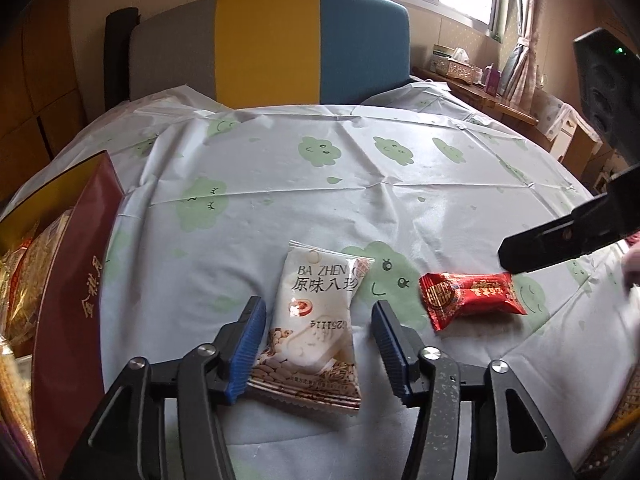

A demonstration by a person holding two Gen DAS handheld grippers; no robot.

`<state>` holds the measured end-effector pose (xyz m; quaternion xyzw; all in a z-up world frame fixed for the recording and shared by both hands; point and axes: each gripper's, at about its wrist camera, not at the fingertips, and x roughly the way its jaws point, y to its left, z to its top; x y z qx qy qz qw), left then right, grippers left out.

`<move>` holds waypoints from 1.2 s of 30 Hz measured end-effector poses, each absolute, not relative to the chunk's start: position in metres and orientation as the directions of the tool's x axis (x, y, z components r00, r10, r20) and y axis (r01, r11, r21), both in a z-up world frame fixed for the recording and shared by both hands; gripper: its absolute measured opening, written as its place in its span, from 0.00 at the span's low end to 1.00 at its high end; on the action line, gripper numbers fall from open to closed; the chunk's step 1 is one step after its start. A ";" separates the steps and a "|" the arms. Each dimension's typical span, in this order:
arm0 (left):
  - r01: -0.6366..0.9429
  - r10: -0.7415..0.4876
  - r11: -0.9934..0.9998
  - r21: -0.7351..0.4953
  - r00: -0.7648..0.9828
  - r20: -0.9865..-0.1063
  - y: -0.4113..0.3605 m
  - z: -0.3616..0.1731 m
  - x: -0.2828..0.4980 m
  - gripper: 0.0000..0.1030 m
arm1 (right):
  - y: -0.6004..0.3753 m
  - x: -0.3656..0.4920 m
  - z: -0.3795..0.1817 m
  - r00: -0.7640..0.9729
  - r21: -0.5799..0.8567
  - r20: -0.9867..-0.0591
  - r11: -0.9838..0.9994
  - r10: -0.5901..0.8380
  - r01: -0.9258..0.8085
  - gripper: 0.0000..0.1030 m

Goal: Organize snacks

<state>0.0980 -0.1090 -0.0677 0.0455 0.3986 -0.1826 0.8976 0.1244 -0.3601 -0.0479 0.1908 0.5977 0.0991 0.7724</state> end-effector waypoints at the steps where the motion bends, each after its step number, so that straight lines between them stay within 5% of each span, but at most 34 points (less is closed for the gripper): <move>1: 0.373 -0.300 0.925 -0.069 0.610 -0.734 -0.110 -0.068 0.098 0.61 | -0.351 0.124 -0.047 0.245 0.391 -0.895 0.920 0.374 0.027 0.57; 11: 0.399 -0.361 0.908 -0.131 0.583 -0.728 -0.103 -0.066 0.100 0.64 | -0.285 0.117 -0.056 0.148 -0.008 -0.987 0.918 0.055 -0.398 0.58; 17: 0.405 -0.374 0.903 -0.143 0.578 -0.725 -0.100 -0.066 0.100 0.64 | -0.269 0.120 -0.063 0.211 -0.081 -0.977 0.861 0.031 -0.502 0.56; 18: 0.406 -0.375 0.902 -0.144 0.577 -0.726 -0.100 -0.066 0.100 0.64 | -0.266 0.122 -0.067 0.214 -0.094 -0.977 0.860 0.019 -0.502 0.48; 19: 0.407 -0.377 0.902 -0.146 0.575 -0.726 -0.099 -0.066 0.100 0.64 | -0.265 0.124 -0.069 0.215 -0.094 -0.977 0.859 0.018 -0.502 0.28; 20: 0.407 -0.382 0.901 -0.153 0.573 -0.725 -0.098 -0.066 0.101 0.64 | -0.266 0.124 -0.070 0.219 -0.093 -0.975 0.863 0.021 -0.496 0.21; 32: 0.381 -0.382 0.903 -0.199 0.497 -0.779 -0.092 -0.054 0.110 0.61 | -0.322 0.140 -0.078 0.251 -0.017 -0.967 0.975 0.040 -0.220 0.23; 36: 0.369 -0.273 0.927 -0.070 0.534 -0.800 -0.093 -0.043 0.105 0.59 | -0.318 0.141 -0.077 0.252 -0.029 -0.967 0.972 0.031 -0.233 0.23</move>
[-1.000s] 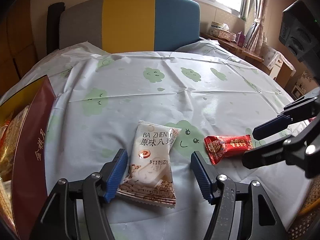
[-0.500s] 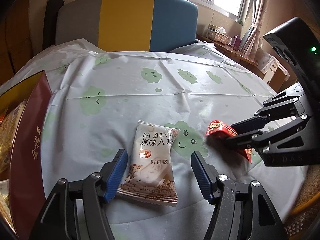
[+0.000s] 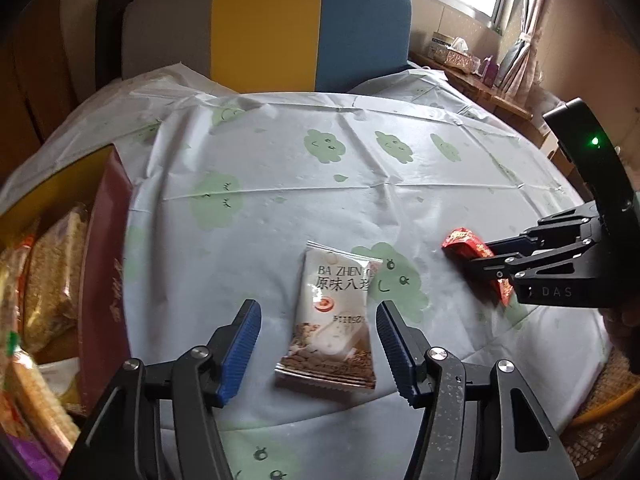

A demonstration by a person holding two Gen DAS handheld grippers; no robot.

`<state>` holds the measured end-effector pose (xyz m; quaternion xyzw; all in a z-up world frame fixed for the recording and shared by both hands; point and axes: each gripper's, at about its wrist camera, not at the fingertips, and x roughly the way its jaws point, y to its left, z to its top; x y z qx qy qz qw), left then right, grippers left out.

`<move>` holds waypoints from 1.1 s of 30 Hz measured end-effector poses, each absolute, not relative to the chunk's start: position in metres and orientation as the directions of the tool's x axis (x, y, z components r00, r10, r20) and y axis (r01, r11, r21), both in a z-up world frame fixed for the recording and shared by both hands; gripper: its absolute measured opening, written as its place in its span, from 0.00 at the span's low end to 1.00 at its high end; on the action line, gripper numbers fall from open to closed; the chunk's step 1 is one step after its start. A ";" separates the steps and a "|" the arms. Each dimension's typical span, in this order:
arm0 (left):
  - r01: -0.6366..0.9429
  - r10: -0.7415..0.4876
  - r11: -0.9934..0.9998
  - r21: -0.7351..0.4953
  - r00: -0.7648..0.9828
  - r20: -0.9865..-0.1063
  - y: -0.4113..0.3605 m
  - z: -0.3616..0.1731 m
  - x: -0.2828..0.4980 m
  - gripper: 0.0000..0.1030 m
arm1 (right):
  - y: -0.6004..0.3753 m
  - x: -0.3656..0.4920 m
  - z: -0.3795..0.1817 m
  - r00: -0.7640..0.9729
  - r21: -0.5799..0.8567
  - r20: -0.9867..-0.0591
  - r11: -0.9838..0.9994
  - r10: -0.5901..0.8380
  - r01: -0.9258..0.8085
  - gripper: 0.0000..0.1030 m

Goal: Organize snacks

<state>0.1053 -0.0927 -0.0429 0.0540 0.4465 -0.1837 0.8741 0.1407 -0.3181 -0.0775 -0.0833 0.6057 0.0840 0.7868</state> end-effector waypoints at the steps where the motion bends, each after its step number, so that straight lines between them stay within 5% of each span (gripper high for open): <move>1: 0.366 -0.239 0.930 -0.030 0.540 -0.807 -0.094 -0.042 0.105 0.59 | -0.317 0.140 -0.077 0.252 -0.033 -0.967 0.971 0.028 -0.235 0.23; 16: 0.483 -0.223 0.875 0.024 0.447 -0.867 -0.103 -0.039 0.122 0.95 | -0.314 0.138 -0.078 0.252 -0.050 -0.968 0.971 0.011 -0.235 0.25; 23: 0.472 -0.213 0.882 -0.001 0.396 -0.893 -0.100 -0.044 0.132 0.95 | -0.315 0.139 -0.080 0.251 -0.049 -0.968 0.971 0.012 -0.234 0.26; 29: 0.490 -0.212 0.872 -0.002 0.373 -0.903 -0.101 -0.050 0.133 0.65 | -0.315 0.140 -0.080 0.253 -0.051 -0.967 0.970 0.010 -0.236 0.26; 33: 0.512 -0.202 0.858 0.027 0.386 -0.900 -0.103 -0.050 0.128 0.64 | -0.316 0.140 -0.080 0.254 -0.056 -0.967 0.970 0.005 -0.234 0.28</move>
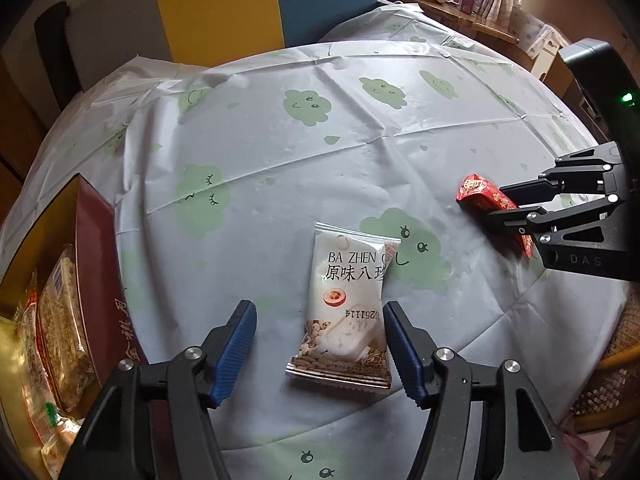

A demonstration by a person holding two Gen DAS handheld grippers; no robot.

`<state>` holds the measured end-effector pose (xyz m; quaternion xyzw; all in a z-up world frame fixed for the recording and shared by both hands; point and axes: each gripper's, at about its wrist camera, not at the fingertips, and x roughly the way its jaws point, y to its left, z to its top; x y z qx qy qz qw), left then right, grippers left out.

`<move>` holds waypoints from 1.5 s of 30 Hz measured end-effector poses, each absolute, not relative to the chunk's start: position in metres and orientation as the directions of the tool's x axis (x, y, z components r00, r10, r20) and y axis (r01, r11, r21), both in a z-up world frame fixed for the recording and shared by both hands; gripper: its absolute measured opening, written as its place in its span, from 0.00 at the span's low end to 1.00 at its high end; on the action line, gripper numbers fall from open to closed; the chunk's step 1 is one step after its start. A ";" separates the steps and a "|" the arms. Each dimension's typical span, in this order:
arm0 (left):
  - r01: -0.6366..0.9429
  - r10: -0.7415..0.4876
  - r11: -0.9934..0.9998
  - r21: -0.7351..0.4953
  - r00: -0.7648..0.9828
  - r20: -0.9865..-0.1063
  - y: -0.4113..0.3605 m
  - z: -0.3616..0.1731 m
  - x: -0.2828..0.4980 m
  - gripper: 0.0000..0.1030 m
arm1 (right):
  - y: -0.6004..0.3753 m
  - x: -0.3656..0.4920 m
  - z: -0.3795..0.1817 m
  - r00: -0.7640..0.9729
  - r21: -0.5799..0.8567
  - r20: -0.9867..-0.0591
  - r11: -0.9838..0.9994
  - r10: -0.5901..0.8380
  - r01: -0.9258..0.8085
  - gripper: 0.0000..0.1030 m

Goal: Organize snacks

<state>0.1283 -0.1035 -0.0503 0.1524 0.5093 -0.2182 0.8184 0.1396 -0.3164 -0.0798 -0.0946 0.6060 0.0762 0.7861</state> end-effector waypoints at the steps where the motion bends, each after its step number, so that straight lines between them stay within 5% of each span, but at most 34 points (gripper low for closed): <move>1: 0.514 -0.203 0.857 0.027 0.384 -0.901 -0.103 -0.051 0.129 0.64 | -0.317 0.140 -0.080 0.254 -0.058 -0.967 0.971 0.003 -0.234 0.29; 5: 0.540 -0.209 0.842 0.024 0.367 -0.907 -0.105 -0.052 0.128 0.63 | -0.318 0.140 -0.080 0.256 -0.062 -0.967 0.970 0.000 -0.234 0.29; 7: 0.560 -0.211 0.828 0.027 0.356 -0.910 -0.107 -0.053 0.126 0.56 | -0.318 0.139 -0.080 0.257 -0.063 -0.966 0.970 -0.001 -0.235 0.29; 9: 0.567 -0.204 0.823 0.031 0.346 -0.916 -0.110 -0.055 0.126 0.39 | -0.318 0.139 -0.080 0.257 -0.064 -0.967 0.970 -0.001 -0.235 0.29; 12: 0.556 -0.206 0.830 0.042 0.376 -0.903 -0.111 -0.054 0.122 0.33 | -0.318 0.139 -0.080 0.258 -0.065 -0.966 0.970 -0.003 -0.235 0.29; 45: 0.131 -0.039 0.989 0.066 0.669 -0.742 -0.004 0.025 0.070 0.32 | -0.315 0.133 -0.079 0.300 -0.103 -0.954 0.959 -0.020 -0.264 0.29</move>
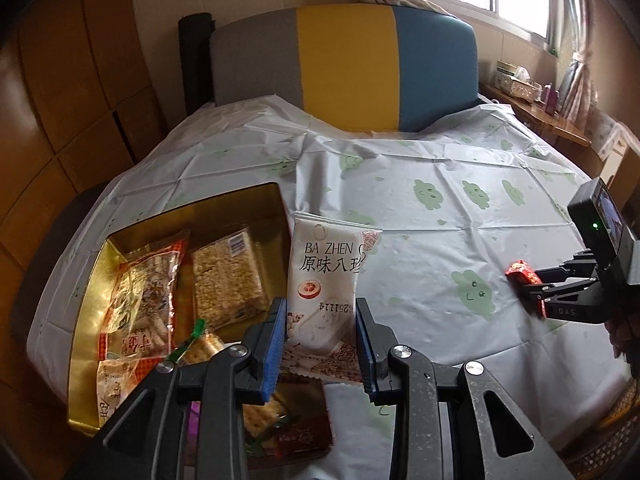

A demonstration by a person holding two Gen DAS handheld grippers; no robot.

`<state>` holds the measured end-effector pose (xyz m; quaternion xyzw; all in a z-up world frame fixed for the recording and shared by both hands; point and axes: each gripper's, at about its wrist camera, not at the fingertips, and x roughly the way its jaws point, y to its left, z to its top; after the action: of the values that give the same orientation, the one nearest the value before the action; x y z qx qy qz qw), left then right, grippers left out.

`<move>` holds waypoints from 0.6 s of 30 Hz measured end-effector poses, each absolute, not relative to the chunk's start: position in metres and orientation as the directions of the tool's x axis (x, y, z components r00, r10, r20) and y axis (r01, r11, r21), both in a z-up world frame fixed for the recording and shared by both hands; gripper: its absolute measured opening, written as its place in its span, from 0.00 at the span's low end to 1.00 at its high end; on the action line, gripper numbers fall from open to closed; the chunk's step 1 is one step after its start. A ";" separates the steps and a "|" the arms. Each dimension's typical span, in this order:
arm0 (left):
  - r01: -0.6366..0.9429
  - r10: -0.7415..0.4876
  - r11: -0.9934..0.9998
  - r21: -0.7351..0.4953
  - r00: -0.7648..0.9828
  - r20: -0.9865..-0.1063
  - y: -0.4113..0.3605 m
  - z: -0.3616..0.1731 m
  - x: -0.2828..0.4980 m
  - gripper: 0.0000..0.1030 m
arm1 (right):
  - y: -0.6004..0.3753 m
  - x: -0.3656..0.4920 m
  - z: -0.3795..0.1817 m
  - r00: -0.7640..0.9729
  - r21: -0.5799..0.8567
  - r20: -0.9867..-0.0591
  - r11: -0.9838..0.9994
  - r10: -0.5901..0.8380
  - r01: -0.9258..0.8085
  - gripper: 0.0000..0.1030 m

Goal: Organize snacks
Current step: 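Carry the white bag into the tin and open the left tool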

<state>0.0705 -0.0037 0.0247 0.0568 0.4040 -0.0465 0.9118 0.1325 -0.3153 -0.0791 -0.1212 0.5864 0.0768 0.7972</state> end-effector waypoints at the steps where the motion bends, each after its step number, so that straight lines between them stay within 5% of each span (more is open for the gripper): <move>1: 0.109 -0.027 0.992 0.061 0.667 -0.744 0.005 0.025 0.071 0.32 | -0.315 0.132 -0.079 0.302 -0.104 -0.953 0.958 -0.020 -0.266 0.29; 18: -0.243 0.145 0.970 -0.004 0.592 -0.793 0.142 -0.006 0.063 0.32 | -0.308 0.122 -0.080 0.329 -0.135 -0.944 0.949 -0.035 -0.287 0.29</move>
<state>0.0631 0.1419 -0.0055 -0.0558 0.4384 0.1091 0.8904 0.1216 -0.3075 -0.0802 -0.1399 0.5740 0.0785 0.8030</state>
